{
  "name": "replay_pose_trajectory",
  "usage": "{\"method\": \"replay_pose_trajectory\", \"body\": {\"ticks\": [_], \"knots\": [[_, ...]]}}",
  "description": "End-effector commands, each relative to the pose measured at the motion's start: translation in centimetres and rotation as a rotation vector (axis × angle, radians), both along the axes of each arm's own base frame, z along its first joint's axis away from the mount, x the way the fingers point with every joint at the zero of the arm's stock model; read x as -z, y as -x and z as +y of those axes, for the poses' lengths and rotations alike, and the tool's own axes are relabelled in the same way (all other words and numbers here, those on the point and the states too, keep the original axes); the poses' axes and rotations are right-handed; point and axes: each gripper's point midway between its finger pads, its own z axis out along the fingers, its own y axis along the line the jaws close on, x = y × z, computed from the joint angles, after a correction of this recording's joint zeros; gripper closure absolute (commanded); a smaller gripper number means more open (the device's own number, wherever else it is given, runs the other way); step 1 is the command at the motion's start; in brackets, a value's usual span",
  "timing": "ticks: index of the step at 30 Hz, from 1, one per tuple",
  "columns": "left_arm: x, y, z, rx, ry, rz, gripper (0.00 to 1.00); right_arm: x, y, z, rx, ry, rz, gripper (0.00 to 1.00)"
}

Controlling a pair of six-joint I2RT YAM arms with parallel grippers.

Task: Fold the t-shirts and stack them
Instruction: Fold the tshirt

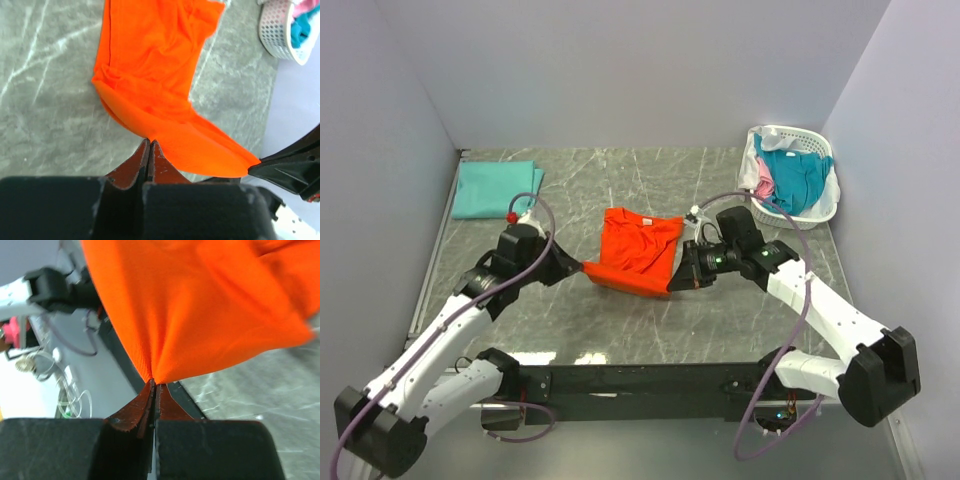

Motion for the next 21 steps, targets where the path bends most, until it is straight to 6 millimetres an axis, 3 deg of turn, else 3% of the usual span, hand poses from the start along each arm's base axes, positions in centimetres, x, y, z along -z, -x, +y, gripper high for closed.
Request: {"method": "replay_pose_trajectory", "body": {"ticks": [1,12,19,21], "knots": [[-3.9,-3.8,0.1,-0.060,-0.020,-0.131,0.99,-1.1,-3.6,-0.5,0.091,0.037,-0.078,1.00],[-3.8,-10.6,-0.3,-0.082,-0.053,-0.130,0.99,-1.7,-9.9,-2.1,0.213,0.044,-0.104,1.00],[-4.7,-14.5,-0.8,-0.080,-0.055,-0.142,1.00,-1.7,-12.9,-2.5,0.249,0.007,-0.087,1.00],[-3.9,-15.4,-0.9,-0.078,-0.065,-0.122,0.99,-1.5,-14.0,-2.5,0.257,0.006,-0.079,1.00]]}}
